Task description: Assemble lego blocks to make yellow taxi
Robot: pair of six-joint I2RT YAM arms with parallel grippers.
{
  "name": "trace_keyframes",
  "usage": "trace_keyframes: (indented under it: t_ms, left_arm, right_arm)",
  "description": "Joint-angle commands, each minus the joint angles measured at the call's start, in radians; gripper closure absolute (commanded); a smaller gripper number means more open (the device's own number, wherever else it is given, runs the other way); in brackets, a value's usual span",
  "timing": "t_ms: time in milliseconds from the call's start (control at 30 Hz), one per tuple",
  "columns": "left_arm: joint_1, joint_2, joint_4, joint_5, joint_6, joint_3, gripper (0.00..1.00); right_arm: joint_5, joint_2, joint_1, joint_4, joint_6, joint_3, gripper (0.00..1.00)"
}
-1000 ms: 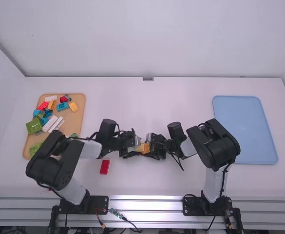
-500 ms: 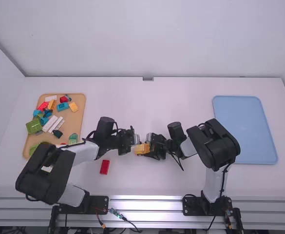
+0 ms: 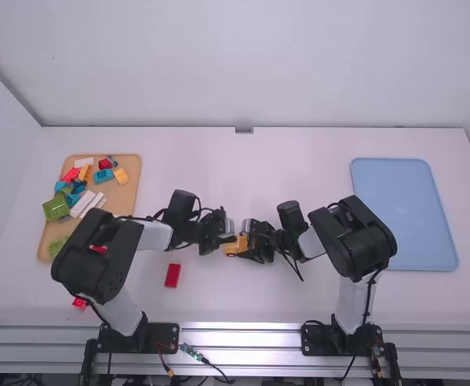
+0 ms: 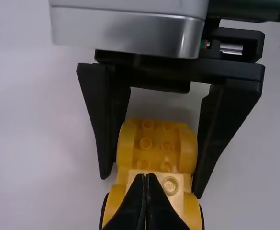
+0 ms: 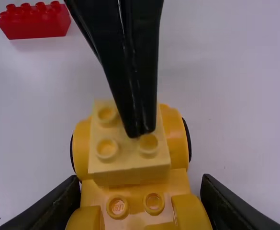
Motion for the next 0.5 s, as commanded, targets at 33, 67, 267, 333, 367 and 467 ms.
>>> trace_keyframes:
  t_ms: [33,67,267,333,367,467]
  left_arm:
    - [0.005,0.04,-0.072,-0.027,0.047,-0.02,0.98]
    - [0.005,0.04,-0.091,-0.027,0.071,-0.023,0.98]
    - [0.005,0.04,-0.103,-0.064,0.098,-0.05,0.98]
    - [0.005,0.041,-0.084,-0.092,0.088,-0.066,0.98]
    - [0.005,0.042,-0.051,-0.13,0.051,-0.08,0.98]
    - [0.006,0.041,-0.005,-0.205,-0.003,-0.106,0.98]
  right_arm:
    - [0.002,0.016,-0.001,-0.004,0.003,-0.005,0.56]
    - [0.002,0.016,0.0,-0.004,0.003,-0.005,0.56]
    - [0.002,0.016,-0.001,-0.001,0.003,-0.005,0.56]
    - [0.002,0.016,-0.001,-0.001,0.003,-0.005,0.56]
    - [0.002,0.016,-0.001,-0.001,0.003,-0.005,0.56]
    - [0.002,0.016,0.0,-0.001,0.003,-0.005,0.56]
